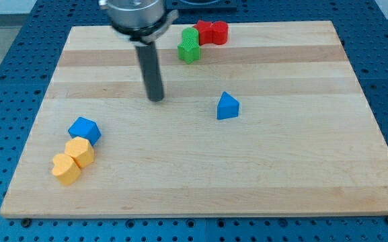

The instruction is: Move blue triangle closer to the yellow hexagon

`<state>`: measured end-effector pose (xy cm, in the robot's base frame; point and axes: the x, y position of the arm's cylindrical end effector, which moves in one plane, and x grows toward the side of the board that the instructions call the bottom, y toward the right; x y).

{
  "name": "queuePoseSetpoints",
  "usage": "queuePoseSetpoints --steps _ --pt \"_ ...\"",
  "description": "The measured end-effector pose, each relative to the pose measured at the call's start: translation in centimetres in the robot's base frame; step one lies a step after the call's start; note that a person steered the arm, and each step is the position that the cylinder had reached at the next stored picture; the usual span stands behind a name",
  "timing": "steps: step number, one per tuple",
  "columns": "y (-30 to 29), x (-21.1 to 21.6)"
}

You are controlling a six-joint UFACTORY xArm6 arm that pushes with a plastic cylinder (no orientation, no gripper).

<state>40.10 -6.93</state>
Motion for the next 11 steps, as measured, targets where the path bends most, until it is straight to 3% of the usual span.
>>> queuePoseSetpoints --steps 3,5,9,11 --pt "14.2 0.6" --pt "13.3 3.6" --pt "6.2 3.7" --pt "1.9 8.9"
